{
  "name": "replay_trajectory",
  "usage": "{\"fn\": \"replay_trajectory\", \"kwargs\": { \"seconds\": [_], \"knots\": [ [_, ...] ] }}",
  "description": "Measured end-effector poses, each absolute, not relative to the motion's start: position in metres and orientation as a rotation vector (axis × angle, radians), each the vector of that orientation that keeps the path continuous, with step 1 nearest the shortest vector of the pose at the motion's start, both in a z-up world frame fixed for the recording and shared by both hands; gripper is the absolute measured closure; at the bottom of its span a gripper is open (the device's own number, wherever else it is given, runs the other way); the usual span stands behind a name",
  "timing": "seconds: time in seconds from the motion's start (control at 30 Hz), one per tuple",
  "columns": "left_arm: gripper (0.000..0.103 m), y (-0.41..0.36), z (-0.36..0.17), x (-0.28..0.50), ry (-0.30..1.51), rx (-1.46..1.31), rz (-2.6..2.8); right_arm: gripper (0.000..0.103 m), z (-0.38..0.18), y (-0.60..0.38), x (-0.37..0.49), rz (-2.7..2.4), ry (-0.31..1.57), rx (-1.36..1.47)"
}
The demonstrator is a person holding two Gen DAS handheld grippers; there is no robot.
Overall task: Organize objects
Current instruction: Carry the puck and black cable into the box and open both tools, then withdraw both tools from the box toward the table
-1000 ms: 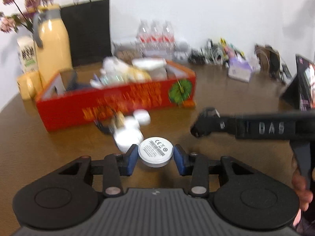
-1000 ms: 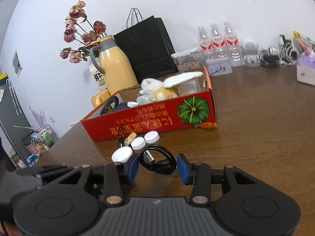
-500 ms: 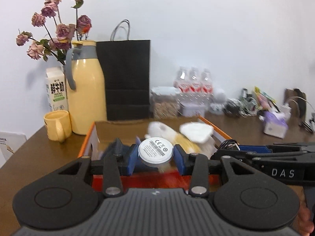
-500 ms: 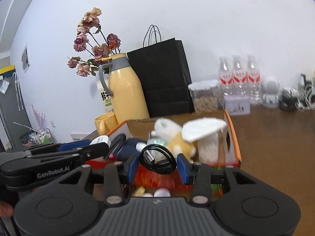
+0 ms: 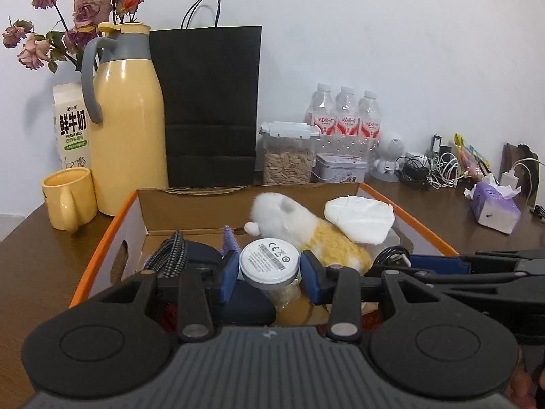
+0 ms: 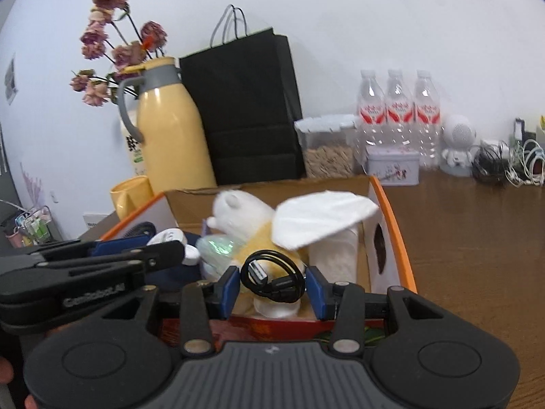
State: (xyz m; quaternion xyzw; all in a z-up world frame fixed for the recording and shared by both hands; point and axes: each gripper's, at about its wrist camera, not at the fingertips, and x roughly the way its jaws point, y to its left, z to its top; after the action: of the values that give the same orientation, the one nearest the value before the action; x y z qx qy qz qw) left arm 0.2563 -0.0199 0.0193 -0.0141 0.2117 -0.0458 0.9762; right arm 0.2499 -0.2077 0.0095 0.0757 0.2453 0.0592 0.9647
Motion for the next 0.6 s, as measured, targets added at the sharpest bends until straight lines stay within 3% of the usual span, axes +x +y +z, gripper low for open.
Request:
{"fn": "replay_trajectory", "kwargs": {
  "seconds": [0.1, 0.17, 0.23, 0.3, 0.33, 0.4, 0.47, 0.53, 0.6],
  "knots": [
    [0.056, -0.02, 0.02, 0.251, 0.398, -0.031, -0.084, 0.062, 0.004, -0.209, 0.251, 0.107, 0.506, 0.152],
    [0.042, -0.02, 0.022, 0.246, 0.373, -0.026, -0.078, 0.057, 0.005, -0.209, 0.249, 0.096, 0.493, 0.151],
    [0.031, -0.02, 0.024, 0.24, 0.335, -0.024, -0.071, 0.038, 0.006, -0.21, 0.246, 0.082, 0.479, 0.149],
    [0.017, -0.018, 0.028, 0.232, 0.286, -0.027, -0.058, 0.031, 0.008, -0.21, 0.242, 0.068, 0.462, 0.146],
    [0.002, -0.017, 0.03, 0.229, 0.269, -0.034, -0.054, 0.024, 0.008, -0.21, 0.24, 0.065, 0.455, 0.146],
    [0.0, -0.014, 0.032, 0.222, 0.224, -0.051, -0.037, 0.013, 0.01, -0.21, 0.237, 0.063, 0.44, 0.144],
    [0.0, -0.013, 0.035, 0.22, 0.214, -0.057, -0.033, 0.012, 0.012, -0.209, 0.234, 0.064, 0.424, 0.136],
    [0.0, -0.011, 0.036, 0.218, 0.211, -0.062, -0.021, 0.001, 0.013, -0.208, 0.232, 0.065, 0.416, 0.131],
    [0.0, -0.009, 0.037, 0.218, 0.214, -0.064, -0.013, 0.0, 0.014, -0.208, 0.23, 0.058, 0.407, 0.127]
  ]
}}
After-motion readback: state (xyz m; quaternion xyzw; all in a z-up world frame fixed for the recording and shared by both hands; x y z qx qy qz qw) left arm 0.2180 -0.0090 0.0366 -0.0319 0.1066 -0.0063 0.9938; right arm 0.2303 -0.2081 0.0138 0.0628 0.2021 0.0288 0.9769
